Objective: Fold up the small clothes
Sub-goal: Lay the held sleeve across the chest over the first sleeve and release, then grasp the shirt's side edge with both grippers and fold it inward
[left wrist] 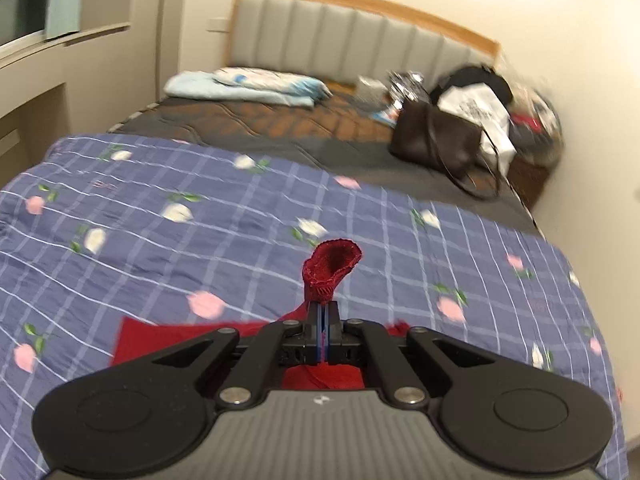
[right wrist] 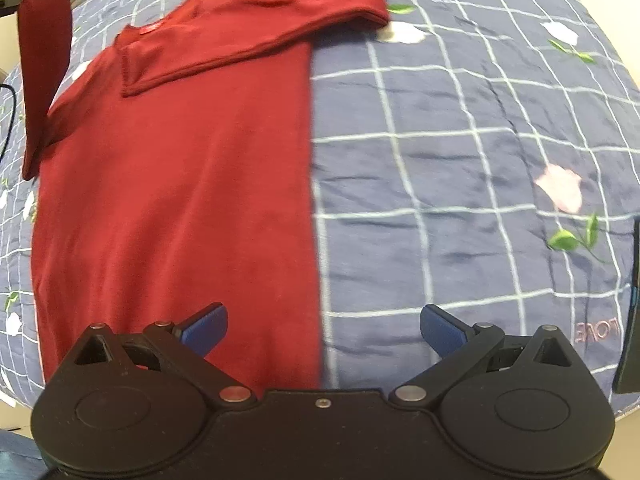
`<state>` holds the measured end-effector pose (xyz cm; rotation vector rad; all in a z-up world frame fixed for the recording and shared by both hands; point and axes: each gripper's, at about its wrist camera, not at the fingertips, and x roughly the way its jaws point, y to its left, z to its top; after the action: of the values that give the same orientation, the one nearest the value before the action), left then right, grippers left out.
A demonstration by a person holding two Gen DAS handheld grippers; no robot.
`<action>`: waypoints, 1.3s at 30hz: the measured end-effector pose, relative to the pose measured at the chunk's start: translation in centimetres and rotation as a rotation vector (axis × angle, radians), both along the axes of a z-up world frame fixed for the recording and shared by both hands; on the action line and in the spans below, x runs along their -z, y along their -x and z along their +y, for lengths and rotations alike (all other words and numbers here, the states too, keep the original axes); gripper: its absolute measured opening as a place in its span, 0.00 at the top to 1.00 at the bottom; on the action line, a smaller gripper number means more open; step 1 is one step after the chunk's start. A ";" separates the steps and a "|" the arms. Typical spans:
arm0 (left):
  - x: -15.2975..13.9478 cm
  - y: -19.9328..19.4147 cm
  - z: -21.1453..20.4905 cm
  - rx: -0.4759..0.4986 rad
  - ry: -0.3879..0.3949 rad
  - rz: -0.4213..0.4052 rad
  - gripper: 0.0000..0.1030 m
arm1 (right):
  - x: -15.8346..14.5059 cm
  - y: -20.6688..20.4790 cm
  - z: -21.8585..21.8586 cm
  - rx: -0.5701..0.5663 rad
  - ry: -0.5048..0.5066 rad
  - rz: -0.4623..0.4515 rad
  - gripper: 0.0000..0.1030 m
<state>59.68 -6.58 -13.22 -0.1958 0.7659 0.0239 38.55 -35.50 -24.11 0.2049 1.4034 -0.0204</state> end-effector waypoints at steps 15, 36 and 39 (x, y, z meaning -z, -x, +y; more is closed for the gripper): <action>6.2 0.3 -9.3 0.156 -0.085 0.147 1.00 | 1.4 1.4 -5.0 0.055 0.002 0.041 0.01; 8.0 5.0 -6.5 0.069 -0.004 0.354 0.23 | -0.1 -15.3 -12.2 0.223 -0.205 -0.227 0.03; 7.5 7.1 -4.1 -0.022 0.008 0.382 0.21 | 1.3 -19.1 -13.2 0.293 -0.269 -0.232 0.11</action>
<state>52.61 -10.63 -20.76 -0.2096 1.1444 0.0805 57.64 -48.71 -25.41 0.6167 1.1322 -0.0491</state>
